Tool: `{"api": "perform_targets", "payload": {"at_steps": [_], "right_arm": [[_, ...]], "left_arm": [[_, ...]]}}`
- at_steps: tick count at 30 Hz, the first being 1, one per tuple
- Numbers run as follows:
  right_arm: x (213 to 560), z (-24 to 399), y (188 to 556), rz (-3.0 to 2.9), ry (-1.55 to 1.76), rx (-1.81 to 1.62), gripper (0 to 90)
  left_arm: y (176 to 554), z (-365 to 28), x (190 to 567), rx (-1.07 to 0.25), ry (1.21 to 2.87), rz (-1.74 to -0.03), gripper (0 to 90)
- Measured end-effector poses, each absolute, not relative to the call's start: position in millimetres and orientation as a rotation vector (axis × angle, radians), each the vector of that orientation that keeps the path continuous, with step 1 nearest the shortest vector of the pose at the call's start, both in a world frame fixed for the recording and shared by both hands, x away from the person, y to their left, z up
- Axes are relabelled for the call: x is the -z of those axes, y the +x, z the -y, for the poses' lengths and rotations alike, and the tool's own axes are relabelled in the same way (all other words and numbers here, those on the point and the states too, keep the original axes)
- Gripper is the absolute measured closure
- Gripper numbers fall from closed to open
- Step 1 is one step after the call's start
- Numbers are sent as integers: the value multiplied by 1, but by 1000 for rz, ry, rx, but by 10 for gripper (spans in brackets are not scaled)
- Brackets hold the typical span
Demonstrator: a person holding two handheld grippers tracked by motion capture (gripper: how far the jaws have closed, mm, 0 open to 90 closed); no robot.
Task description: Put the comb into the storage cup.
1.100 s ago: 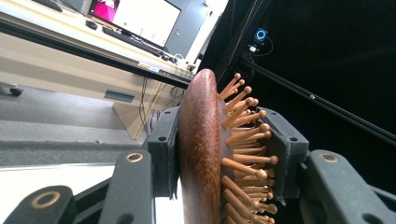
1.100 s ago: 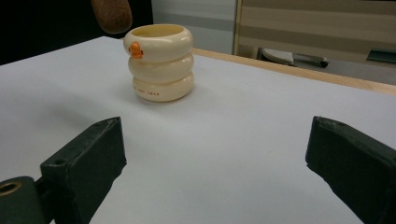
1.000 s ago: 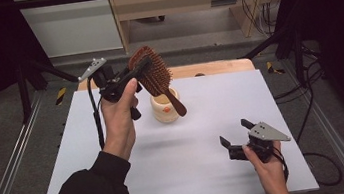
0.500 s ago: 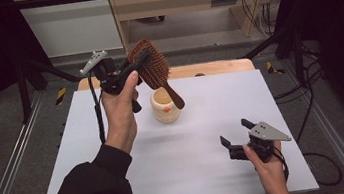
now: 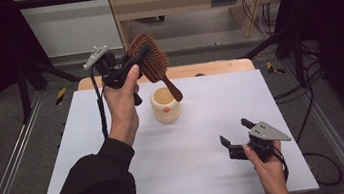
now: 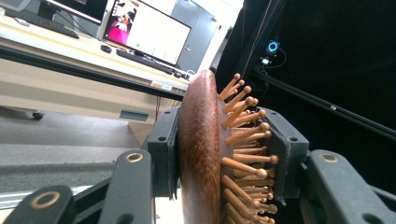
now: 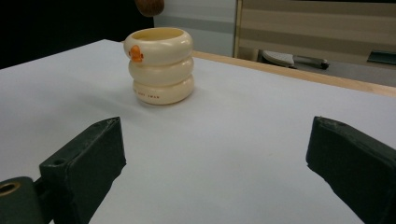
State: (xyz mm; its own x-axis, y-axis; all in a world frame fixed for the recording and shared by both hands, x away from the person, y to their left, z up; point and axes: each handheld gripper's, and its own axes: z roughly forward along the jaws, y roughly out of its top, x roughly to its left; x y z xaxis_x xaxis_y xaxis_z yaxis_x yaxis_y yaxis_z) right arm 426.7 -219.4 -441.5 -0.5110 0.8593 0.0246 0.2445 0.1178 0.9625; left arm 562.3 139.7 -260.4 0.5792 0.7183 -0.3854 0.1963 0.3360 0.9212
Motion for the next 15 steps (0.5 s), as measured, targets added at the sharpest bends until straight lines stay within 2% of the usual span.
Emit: {"api": "perform_targets", "payload": {"at_steps": [15], "right_arm": [[440,224,426,-1816,1070,-1435,49]], "left_arm": [[568,-144,257,-459,1163,-940,525]]}}
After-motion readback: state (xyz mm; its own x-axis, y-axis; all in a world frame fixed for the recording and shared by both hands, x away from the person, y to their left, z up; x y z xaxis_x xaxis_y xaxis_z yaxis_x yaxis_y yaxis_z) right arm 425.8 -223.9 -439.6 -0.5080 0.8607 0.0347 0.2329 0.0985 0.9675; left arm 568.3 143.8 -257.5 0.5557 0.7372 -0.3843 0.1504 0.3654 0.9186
